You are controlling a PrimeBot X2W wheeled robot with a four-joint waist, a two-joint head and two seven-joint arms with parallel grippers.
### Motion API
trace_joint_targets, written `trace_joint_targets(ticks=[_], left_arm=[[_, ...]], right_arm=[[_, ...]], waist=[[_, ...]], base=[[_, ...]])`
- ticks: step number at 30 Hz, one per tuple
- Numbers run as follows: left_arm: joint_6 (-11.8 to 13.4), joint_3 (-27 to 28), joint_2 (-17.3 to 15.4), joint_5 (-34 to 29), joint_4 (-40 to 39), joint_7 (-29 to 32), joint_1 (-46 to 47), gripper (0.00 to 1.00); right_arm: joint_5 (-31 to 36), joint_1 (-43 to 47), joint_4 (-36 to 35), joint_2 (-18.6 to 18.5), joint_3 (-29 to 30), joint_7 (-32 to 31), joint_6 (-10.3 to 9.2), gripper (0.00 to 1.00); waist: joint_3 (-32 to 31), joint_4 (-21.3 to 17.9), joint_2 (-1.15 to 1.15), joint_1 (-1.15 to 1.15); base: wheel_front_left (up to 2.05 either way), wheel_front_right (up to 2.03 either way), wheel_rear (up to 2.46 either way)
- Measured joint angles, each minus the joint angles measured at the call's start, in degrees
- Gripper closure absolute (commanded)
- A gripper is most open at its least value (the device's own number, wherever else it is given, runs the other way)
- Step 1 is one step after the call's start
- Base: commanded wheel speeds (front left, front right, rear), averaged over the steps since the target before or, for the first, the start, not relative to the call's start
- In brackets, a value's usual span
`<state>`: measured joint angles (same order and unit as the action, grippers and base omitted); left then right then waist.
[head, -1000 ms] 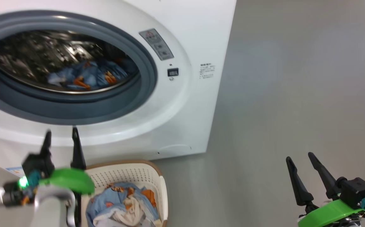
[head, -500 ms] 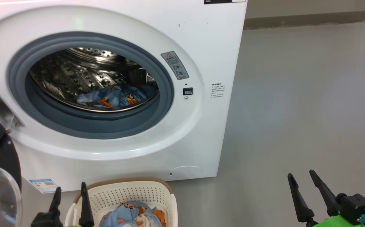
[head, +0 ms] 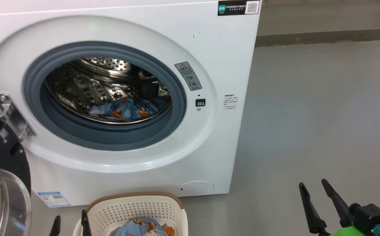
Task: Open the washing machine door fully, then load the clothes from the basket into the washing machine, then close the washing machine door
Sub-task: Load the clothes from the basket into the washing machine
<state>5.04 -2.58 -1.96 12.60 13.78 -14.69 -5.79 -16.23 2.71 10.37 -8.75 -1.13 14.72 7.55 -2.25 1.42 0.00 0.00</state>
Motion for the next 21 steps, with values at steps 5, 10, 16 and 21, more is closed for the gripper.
trace_joint_targets(ticks=[5, 10, 16, 21], left_arm=[[0.01, -0.46, -0.02, 0.12, -1.41, 0.0, -0.77, 0.0], [0.29, -1.46, -0.03, 0.23, -2.04, 0.0, -2.18, 0.0], [0.81, -2.43, -0.07, 0.73, -2.57, 0.0, -2.17, 0.0], [1.23, -2.67, -0.07, 0.73, -2.89, 0.0, -2.18, 0.0]], right_arm=[[0.0, 0.83, 0.19, 0.13, 0.15, 0.0, 0.0, 0.0], [0.11, 0.82, 0.68, 0.16, 0.4, 0.0, 0.0, 0.0], [0.6, 0.82, 1.0, 0.51, 1.2, 0.0, 0.0, 0.0], [0.62, 0.82, 1.31, 1.2, 1.64, 0.0, 0.0, 0.0]], waist=[[-0.42, 0.13, 0.0, 0.0], [-0.25, 0.35, 0.0, 0.0], [0.2, 0.97, 0.0, 0.0], [0.44, 1.24, 0.0, 0.0]], base=[[0.0, 0.0, 0.0], [0.0, 0.0, 0.0], [0.0, 0.0, 0.0], [0.0, 0.0, 0.0]])
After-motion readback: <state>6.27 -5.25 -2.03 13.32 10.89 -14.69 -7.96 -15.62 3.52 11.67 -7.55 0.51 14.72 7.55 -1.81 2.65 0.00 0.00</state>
